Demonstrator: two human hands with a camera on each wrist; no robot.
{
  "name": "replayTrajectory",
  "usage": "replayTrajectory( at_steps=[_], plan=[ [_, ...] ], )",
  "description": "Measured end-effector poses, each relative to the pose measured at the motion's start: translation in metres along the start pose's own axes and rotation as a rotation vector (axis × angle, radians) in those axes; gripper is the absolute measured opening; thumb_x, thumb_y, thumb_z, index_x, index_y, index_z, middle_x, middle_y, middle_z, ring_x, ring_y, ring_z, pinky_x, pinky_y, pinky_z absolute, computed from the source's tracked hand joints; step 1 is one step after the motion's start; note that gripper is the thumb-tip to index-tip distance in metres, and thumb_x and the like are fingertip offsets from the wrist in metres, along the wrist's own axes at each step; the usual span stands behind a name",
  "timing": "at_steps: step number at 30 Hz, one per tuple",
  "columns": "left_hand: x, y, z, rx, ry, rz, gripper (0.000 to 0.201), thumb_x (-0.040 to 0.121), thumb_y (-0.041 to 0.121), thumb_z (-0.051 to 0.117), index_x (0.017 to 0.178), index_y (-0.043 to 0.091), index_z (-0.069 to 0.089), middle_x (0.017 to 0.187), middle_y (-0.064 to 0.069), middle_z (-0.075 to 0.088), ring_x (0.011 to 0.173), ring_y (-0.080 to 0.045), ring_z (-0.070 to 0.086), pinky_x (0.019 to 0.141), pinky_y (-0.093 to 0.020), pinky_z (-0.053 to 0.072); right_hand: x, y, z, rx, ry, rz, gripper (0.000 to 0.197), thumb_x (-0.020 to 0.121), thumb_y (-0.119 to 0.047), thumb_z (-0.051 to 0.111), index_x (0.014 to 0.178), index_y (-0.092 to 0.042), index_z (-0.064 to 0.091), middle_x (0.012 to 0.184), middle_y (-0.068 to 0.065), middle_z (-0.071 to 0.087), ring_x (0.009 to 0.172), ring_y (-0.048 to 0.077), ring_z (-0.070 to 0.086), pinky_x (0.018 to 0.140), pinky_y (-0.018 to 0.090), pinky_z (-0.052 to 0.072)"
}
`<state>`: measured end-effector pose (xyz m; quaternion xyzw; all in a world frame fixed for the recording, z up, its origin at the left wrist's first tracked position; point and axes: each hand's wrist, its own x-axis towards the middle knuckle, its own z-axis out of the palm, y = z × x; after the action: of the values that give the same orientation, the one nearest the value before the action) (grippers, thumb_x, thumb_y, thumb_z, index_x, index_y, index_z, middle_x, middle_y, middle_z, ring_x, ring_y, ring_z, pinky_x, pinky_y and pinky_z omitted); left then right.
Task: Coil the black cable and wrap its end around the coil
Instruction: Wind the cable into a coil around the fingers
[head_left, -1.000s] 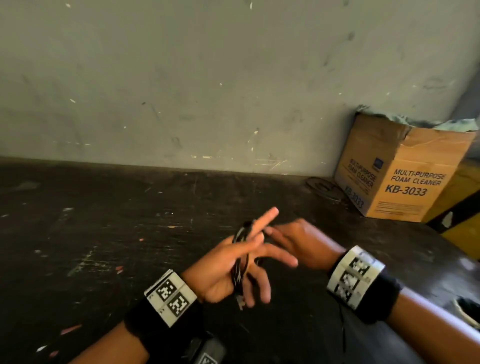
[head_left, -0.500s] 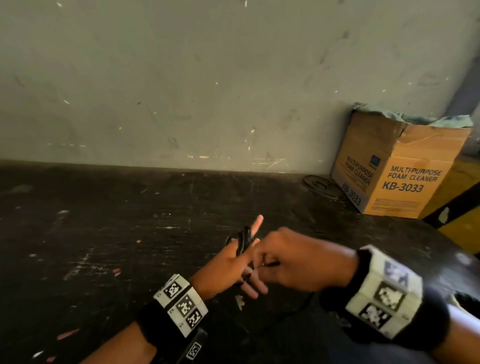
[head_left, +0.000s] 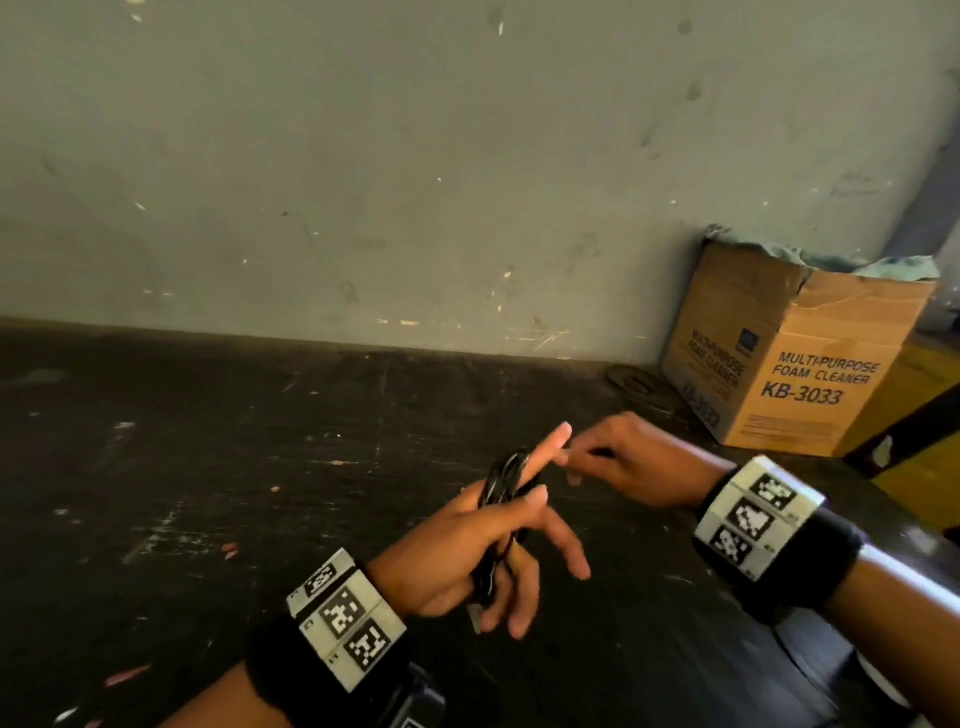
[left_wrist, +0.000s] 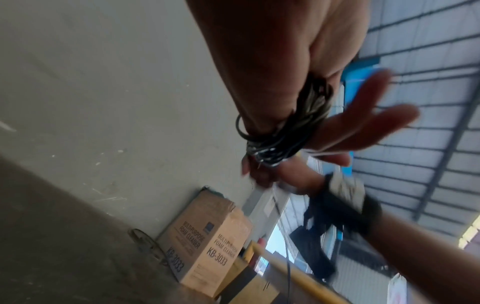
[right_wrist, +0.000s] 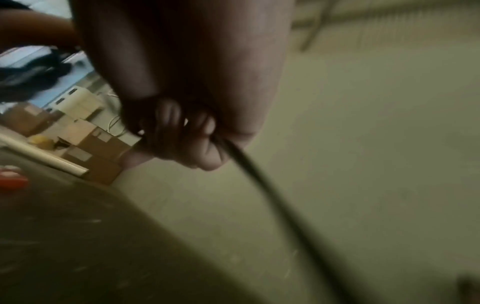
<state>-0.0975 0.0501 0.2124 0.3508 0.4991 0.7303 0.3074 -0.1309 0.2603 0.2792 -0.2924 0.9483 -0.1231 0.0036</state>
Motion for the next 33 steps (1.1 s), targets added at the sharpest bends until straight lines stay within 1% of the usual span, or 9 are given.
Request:
replayTrajectory(
  at_steps=[9, 12, 14, 17, 19, 23, 28, 31, 33],
  plan=[
    [0.024, 0.023, -0.022, -0.043, 0.316, 0.169, 0.062, 0.089, 0.041, 0.042, 0.141, 0.058, 0.012, 0.13, -0.012, 0.062, 0.083, -0.032, 0.073, 0.058, -0.038, 0.062, -0.012, -0.073, 0.079, 0.261, -0.187, -0.021, 0.027, 0.101, -0.028, 0.041, 0.102, -0.01, 0.061, 0.078, -0.006, 0.061, 0.072, 0.01, 0.06, 0.074, 0.032, 0.052],
    [0.022, 0.015, -0.027, 0.286, 0.396, 0.106, 0.063, 0.087, 0.047, 0.041, 0.138, 0.062, 0.008, 0.126, -0.003, 0.065, 0.085, -0.029, 0.073, 0.064, -0.04, 0.061, -0.011, -0.083, 0.06, 0.179, -0.176, -0.043, 0.026, 0.099, -0.026, 0.045, 0.096, -0.009, 0.063, 0.086, 0.003, 0.064, 0.07, 0.008, 0.059, 0.07, 0.027, 0.051],
    [0.014, 0.006, -0.031, 0.439, 0.358, 0.028, 0.063, 0.087, 0.051, 0.039, 0.14, 0.06, 0.007, 0.105, 0.001, 0.074, 0.073, -0.023, 0.071, 0.064, -0.041, 0.057, -0.013, -0.087, 0.037, 0.112, -0.105, -0.09, 0.02, 0.098, -0.025, 0.049, 0.088, -0.015, 0.064, 0.075, -0.009, 0.056, 0.059, -0.003, 0.049, 0.062, 0.016, 0.042],
    [-0.001, -0.006, -0.034, 0.441, 0.254, -0.09, 0.083, 0.082, 0.071, 0.036, 0.149, 0.027, 0.018, 0.076, -0.005, 0.072, 0.041, -0.01, 0.056, 0.034, -0.021, 0.041, -0.013, -0.085, -0.003, 0.024, -0.052, -0.105, 0.018, 0.093, -0.026, 0.058, 0.076, -0.027, 0.062, 0.061, -0.014, 0.049, 0.053, -0.002, 0.049, 0.056, 0.015, 0.04],
    [-0.011, -0.008, -0.029, 0.439, 0.13, -0.153, 0.098, 0.077, 0.075, 0.043, 0.139, 0.0, 0.032, 0.074, -0.005, 0.068, 0.034, -0.005, 0.046, 0.032, -0.015, 0.03, -0.01, -0.079, -0.027, -0.028, -0.028, -0.105, 0.016, 0.089, -0.031, 0.063, 0.074, -0.024, 0.063, 0.061, -0.011, 0.052, 0.055, 0.003, 0.05, 0.055, 0.018, 0.041],
    [-0.017, -0.002, -0.019, 0.422, -0.02, -0.171, 0.065, 0.094, 0.028, 0.054, 0.145, 0.047, 0.019, 0.068, -0.006, 0.064, 0.034, -0.005, 0.042, 0.038, -0.016, 0.037, 0.002, -0.061, -0.058, -0.067, 0.065, -0.157, 0.019, 0.082, -0.032, 0.069, 0.08, -0.013, 0.072, 0.059, -0.013, 0.057, 0.055, -0.001, 0.054, 0.053, 0.01, 0.038],
    [-0.02, 0.016, -0.008, 0.228, -0.059, -0.049, 0.052, 0.095, 0.023, 0.047, 0.14, 0.046, 0.035, 0.07, -0.014, 0.067, 0.032, -0.007, 0.049, 0.029, -0.017, 0.03, 0.012, -0.03, -0.029, 0.077, 0.205, -0.178, 0.031, 0.086, -0.038, 0.061, 0.083, -0.01, 0.072, 0.064, -0.005, 0.064, 0.053, 0.006, 0.055, 0.052, 0.017, 0.042],
    [-0.015, 0.029, -0.004, -0.034, -0.002, 0.087, 0.053, 0.091, 0.03, 0.047, 0.139, 0.049, 0.036, 0.096, -0.022, 0.072, 0.044, -0.019, 0.066, 0.032, -0.02, 0.047, 0.01, -0.027, 0.02, 0.238, 0.237, -0.158, 0.036, 0.092, -0.033, 0.048, 0.088, -0.005, 0.07, 0.072, 0.01, 0.069, 0.062, 0.014, 0.062, 0.055, 0.018, 0.048],
    [-0.004, 0.036, -0.007, -0.166, 0.061, 0.168, 0.056, 0.089, 0.032, 0.047, 0.139, 0.051, 0.029, 0.116, -0.022, 0.068, 0.065, -0.028, 0.074, 0.046, -0.03, 0.059, 0.006, -0.036, 0.049, 0.321, 0.193, -0.13, 0.025, 0.091, -0.021, 0.046, 0.094, -0.011, 0.068, 0.082, -0.002, 0.07, 0.073, 0.001, 0.064, 0.063, 0.013, 0.049]
  ],
)
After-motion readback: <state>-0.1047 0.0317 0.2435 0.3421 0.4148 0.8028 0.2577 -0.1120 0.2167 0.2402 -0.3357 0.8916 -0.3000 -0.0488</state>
